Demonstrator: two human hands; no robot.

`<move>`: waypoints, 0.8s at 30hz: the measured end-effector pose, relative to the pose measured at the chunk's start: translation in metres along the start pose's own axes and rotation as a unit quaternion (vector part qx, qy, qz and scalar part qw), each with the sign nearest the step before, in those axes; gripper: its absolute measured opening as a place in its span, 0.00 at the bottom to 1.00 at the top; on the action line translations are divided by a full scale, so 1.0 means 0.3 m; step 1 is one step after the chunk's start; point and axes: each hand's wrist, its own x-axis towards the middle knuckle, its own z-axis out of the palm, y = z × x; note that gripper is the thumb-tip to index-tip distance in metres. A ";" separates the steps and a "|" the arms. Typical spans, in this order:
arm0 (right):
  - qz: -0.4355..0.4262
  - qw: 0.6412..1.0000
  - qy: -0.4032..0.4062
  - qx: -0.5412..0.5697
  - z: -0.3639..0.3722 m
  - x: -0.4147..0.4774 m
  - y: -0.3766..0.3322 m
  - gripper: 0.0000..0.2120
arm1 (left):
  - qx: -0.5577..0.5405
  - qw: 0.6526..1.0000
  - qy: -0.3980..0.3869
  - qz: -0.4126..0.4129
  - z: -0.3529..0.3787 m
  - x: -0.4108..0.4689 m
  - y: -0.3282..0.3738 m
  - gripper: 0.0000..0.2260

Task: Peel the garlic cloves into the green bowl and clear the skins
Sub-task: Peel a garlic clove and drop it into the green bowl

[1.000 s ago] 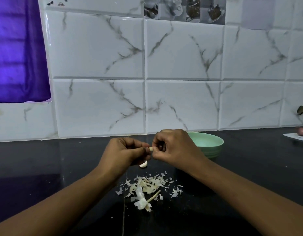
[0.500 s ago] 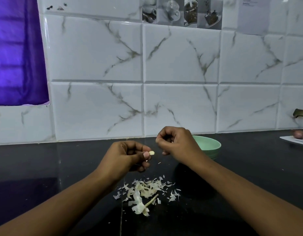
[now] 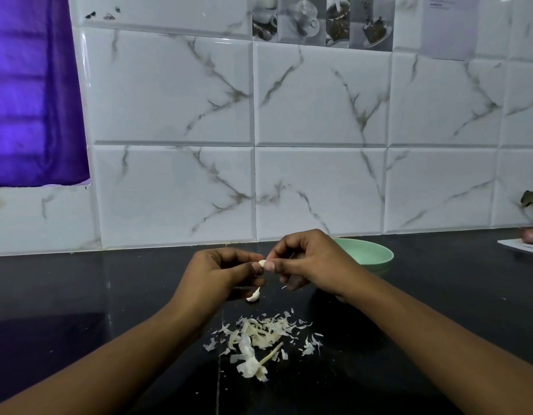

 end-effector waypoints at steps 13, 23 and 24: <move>0.045 0.994 0.006 0.096 0.014 0.003 0.005 0.03 | 0.071 0.997 0.003 0.041 -0.002 0.008 -0.012 0.03; 0.069 0.995 -0.015 0.078 0.045 -0.005 -0.003 0.04 | 0.091 0.996 0.008 0.020 -0.006 0.014 -0.007 0.05; 0.052 0.998 -0.010 0.044 0.049 -0.005 -0.001 0.05 | 0.085 0.996 0.008 0.009 -0.006 0.013 -0.002 0.05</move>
